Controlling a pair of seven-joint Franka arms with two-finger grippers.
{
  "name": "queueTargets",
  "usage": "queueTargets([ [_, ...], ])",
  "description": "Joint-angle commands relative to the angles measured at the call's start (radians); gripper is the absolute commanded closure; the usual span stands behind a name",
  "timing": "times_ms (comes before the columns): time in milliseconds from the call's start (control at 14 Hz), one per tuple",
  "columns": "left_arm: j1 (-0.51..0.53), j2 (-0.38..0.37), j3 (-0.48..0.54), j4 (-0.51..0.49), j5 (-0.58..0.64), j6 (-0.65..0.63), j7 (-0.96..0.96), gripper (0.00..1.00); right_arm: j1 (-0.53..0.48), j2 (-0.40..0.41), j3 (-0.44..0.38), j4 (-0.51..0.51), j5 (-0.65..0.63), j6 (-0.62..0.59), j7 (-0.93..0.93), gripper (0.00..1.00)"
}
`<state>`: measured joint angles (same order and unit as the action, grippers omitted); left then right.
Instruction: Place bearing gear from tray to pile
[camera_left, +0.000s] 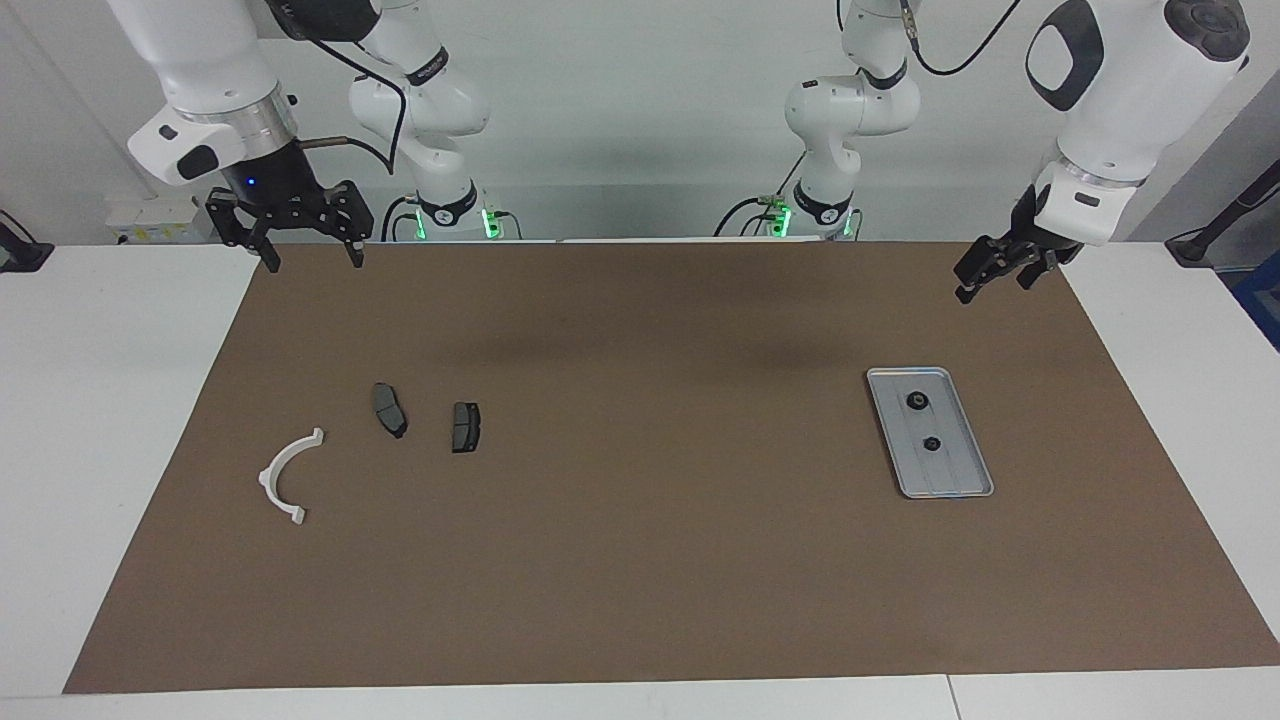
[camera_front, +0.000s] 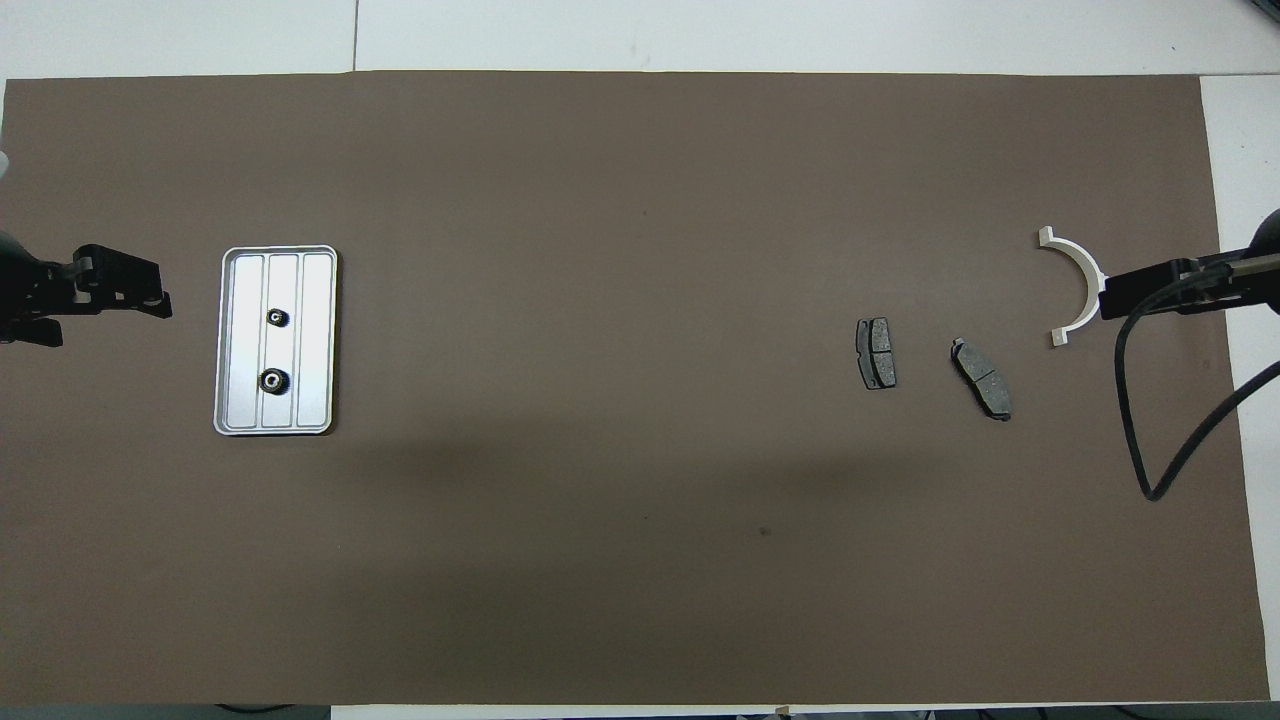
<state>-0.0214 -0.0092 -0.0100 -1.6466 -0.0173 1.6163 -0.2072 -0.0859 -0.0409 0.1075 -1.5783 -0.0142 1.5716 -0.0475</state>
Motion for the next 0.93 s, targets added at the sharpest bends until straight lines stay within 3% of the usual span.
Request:
queueTargets([
  [0,-0.009,-0.002,0.008,0.008,-0.009,-0.022,0.015,0.0,-0.009,-0.011,0.0,-0.012,0.019,0.007,0.003,0.0],
  [571,-0.009,-0.006,-0.007,-0.004,0.011,-0.003,0.055,0.0,-0.006,-0.011,0.0,-0.014,0.019,0.007,0.003,0.0],
  [857,0.012,-0.061,-0.008,-0.126,0.011,0.111,0.066,0.0,-0.006,-0.011,0.0,-0.012,0.017,0.007,0.003,0.0],
])
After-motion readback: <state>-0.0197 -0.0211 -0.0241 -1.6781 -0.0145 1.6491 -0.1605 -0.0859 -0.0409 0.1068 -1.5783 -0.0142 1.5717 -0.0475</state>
